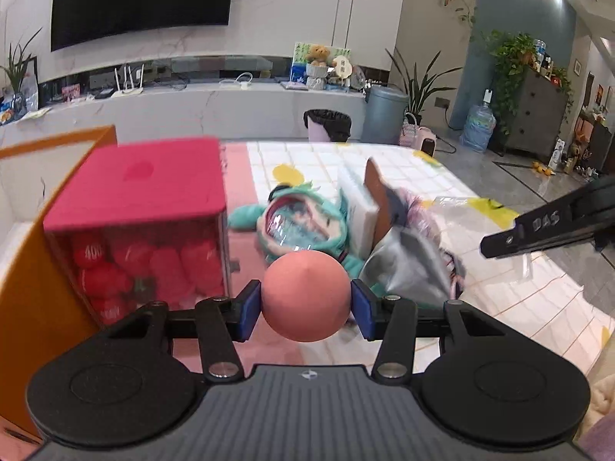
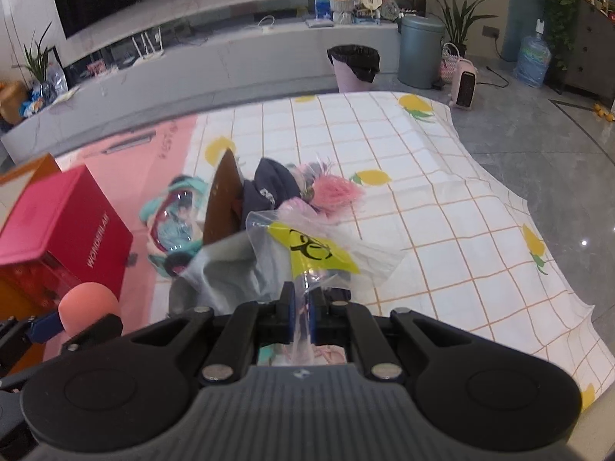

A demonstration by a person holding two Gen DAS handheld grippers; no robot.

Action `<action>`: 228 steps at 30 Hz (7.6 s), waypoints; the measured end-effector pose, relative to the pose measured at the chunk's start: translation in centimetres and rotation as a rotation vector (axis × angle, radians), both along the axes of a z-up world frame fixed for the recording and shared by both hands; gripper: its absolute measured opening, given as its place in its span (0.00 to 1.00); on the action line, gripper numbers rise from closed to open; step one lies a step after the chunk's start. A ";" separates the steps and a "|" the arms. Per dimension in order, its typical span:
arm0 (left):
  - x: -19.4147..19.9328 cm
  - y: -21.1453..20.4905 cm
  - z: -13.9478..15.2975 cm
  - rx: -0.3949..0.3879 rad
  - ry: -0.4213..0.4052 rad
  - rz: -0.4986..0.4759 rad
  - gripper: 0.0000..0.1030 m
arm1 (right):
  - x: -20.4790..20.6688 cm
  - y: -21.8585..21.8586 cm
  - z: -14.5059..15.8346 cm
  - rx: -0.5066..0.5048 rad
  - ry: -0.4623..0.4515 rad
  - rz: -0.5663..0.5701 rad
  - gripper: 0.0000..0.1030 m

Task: Organize soft objects
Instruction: 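Carry the pink ball and bag with both tools over the orange box, then open both tools to drop the ball and bag into the orange box, then grasp the grey cloth with the right tool from the pile, then grasp the brown-and-white plush with the left tool while the right tool holds the grey cloth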

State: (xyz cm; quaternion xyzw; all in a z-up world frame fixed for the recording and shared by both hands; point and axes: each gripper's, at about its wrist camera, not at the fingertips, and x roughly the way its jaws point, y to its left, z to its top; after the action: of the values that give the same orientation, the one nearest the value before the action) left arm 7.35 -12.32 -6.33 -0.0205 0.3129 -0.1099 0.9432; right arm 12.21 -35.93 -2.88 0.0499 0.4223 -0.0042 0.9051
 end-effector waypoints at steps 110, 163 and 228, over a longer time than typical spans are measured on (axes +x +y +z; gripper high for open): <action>-1.3 27.7 5.9 0.049 0.221 0.309 0.84 | -3.9 33.9 3.3 -0.032 -0.023 0.704 0.91; -0.4 0.5 5.8 0.229 0.139 -0.115 0.84 | 6.7 7.5 -4.9 -0.108 0.186 0.231 0.11; 3.3 -14.3 -3.5 0.290 -0.251 0.054 0.05 | -0.6 -5.4 4.2 0.045 -0.115 -0.197 0.11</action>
State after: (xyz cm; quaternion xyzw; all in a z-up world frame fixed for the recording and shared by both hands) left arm 10.69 -26.62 -9.79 0.1214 0.2045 -0.0400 0.9705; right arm 11.58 -41.31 1.28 0.1114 0.3626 -0.0808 0.9217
